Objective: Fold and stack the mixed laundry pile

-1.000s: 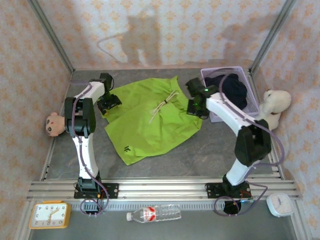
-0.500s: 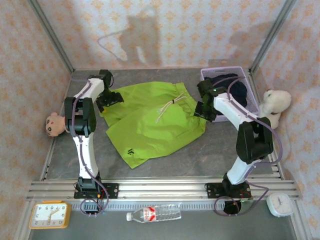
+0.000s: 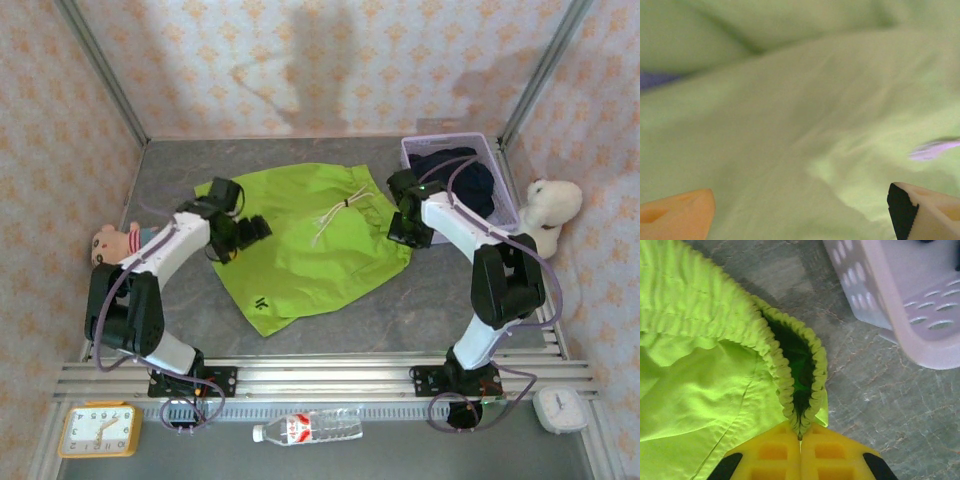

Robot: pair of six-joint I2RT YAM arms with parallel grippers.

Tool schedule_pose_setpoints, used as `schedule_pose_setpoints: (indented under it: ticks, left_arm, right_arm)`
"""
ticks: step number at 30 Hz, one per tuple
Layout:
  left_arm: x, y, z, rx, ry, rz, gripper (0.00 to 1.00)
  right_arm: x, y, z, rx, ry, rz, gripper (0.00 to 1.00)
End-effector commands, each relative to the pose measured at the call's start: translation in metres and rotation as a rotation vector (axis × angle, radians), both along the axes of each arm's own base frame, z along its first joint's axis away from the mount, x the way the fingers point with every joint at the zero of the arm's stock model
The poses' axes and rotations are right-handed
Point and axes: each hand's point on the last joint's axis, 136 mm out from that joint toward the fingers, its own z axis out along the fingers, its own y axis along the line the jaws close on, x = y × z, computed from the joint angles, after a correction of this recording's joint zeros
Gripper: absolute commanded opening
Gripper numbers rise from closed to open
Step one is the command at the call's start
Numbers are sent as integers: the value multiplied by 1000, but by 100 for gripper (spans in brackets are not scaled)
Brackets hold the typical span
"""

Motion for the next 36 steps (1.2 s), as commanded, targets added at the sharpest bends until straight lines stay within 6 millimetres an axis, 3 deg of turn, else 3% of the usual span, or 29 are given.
schedule_pose_setpoints:
  ticks: [1, 5, 10, 14, 16, 20, 22, 24, 27, 30, 33, 34, 36]
  left_arm:
    - [6, 10, -16, 0, -26, 161, 90]
    - [9, 29, -29, 125, 2, 161, 92]
    - [27, 57, -40, 288, 74, 85, 92]
    - [47, 87, -51, 350, 148, 31, 91]
    - [55, 90, -58, 349, 184, -29, 91]
    - [77, 81, -52, 317, 169, -114, 91]
    - [91, 76, -49, 294, 141, -128, 91]
    - [105, 70, -43, 271, 122, -143, 91]
    - [118, 62, -26, 253, 77, -165, 91]
    - [114, 57, 0, 235, 40, -177, 93]
    - [89, 56, 25, 213, 26, -172, 94]
    - [77, 55, 31, 203, 29, -172, 94]
    - [51, 51, 37, 170, 36, -161, 94]
  right_arm:
    - [-9, -13, 6, -43, -19, -31, 0]
    - [-21, -10, 5, 5, -16, -37, 0]
    - [-47, -8, -6, 54, 28, -66, 0]
    - [-70, 5, -24, 157, 83, -95, 0]
    - [-76, 16, -28, 229, 92, -86, 0]
    - [-76, 14, -17, 224, 67, -67, 12]
    - [-74, 9, -12, 191, 57, -61, 28]
    - [-71, 10, -7, 195, 45, -51, 51]
    - [-69, 21, -7, 256, 33, -42, 66]
    - [-66, 27, -12, 283, 19, -34, 69]
    - [-58, 18, -15, 230, -11, -46, 65]
    - [-52, 18, -14, 221, -28, -45, 62]
    - [-44, 20, -14, 222, -48, -46, 47]
